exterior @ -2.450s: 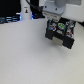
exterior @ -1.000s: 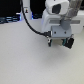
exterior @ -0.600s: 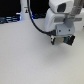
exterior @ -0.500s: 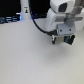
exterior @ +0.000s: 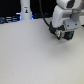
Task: Open the kcup holder, insert the kcup into the holder, and close the kcup holder
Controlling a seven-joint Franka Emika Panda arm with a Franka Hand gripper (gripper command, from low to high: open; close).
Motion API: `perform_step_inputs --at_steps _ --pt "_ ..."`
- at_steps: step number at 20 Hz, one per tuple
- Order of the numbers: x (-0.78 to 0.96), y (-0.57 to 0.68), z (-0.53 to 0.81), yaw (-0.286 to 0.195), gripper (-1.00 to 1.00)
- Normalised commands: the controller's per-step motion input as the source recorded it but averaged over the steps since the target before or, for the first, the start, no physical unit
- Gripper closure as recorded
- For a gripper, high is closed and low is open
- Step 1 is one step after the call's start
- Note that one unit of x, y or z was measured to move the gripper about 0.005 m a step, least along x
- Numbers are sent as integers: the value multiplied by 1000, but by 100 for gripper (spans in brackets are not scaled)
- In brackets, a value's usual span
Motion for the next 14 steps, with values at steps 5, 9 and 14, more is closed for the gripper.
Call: perform_step_inputs --at_steps 5,9,14 --pt "-921 503 -9 27 -100" --pt "-900 551 4 18 -100" --pt "-823 530 6 33 -100"
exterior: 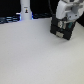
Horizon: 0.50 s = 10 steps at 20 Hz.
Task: Open the kcup holder, insert the kcup into the holder, and close the kcup holder
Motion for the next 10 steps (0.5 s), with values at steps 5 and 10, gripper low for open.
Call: perform_step_inputs --at_steps 5,10 --pt "139 285 874 57 -100" --pt "187 32 734 7 -100"
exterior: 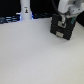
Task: Open the kcup holder, insert the kcup into the holder, and close the kcup holder
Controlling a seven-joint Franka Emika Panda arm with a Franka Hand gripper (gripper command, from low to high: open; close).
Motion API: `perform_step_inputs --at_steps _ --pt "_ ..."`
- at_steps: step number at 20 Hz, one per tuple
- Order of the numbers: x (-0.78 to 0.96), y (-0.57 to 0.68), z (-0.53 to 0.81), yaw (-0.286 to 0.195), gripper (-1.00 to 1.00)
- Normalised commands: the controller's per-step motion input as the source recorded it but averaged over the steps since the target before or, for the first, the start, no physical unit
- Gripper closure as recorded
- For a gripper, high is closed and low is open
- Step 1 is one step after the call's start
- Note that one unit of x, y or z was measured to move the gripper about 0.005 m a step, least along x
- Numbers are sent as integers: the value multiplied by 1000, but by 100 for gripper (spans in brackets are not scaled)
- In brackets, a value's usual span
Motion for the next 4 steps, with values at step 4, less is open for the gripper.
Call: perform_step_inputs --at_steps 4 --pt "109 13 266 -20 -100"
